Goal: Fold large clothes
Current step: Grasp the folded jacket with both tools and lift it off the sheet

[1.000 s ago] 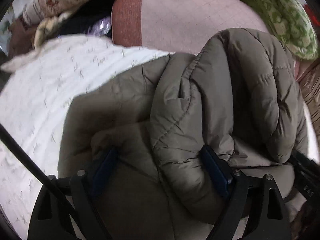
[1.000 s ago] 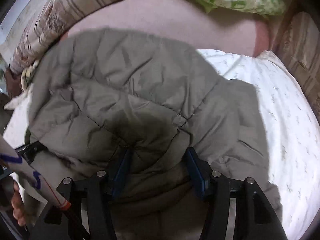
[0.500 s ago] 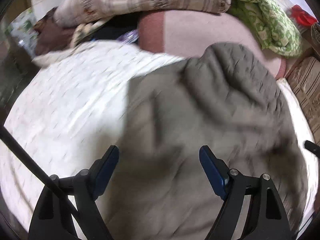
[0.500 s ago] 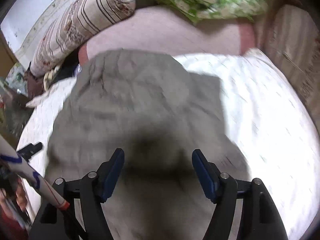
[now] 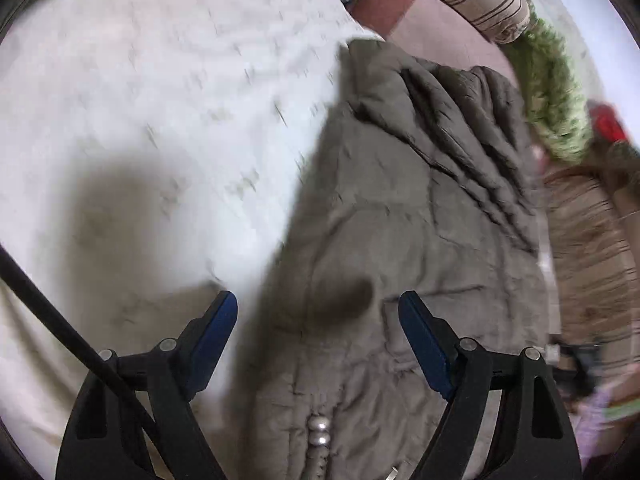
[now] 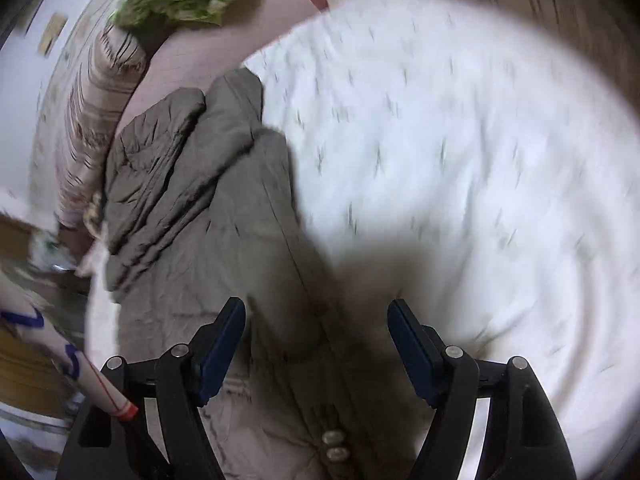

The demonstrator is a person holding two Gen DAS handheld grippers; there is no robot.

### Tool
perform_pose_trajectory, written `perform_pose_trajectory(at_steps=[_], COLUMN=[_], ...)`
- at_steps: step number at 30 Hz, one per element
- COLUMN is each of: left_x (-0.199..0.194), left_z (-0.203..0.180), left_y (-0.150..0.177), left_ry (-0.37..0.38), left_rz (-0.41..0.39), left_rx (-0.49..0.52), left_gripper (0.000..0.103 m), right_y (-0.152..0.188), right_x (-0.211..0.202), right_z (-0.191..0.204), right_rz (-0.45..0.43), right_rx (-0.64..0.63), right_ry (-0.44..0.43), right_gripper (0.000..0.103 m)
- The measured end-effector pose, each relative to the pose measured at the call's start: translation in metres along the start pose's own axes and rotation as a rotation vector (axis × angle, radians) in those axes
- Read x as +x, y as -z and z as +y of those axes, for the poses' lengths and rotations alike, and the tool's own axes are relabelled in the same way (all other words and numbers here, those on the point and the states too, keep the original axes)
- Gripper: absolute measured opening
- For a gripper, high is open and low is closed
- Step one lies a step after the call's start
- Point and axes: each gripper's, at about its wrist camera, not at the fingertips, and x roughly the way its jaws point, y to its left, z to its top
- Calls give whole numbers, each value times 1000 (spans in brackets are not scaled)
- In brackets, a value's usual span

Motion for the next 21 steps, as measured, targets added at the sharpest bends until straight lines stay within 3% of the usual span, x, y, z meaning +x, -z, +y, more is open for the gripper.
perform_pose_trajectory(at_steps=[2,6,9,15,19,21], left_x=[6,1,-8,-31,-27,-21], left_z=[8,12,7,-4,1,5], left_y=[6,21,36,77,97,109], left_ry=[87,184,183,232,222,244], left_rz=[48,67,70,40,39,71], left_rx=[-34,-65,-56,9,9,9], left_gripper=[82,82,82,82,82,82], right_y=[8,25,37,53,67,77], right_x=[3,4,0,-16,-20,-19], right_z=[-2,6,8,-7,-10,-13], right_rz=[0,32,47,53,89,111], right_rx=[11,-24,-42,9,-24,-34], right_ry=[-51,-84,-99,-208,-195,-189], right_gripper=[79,79,79,78,77,72])
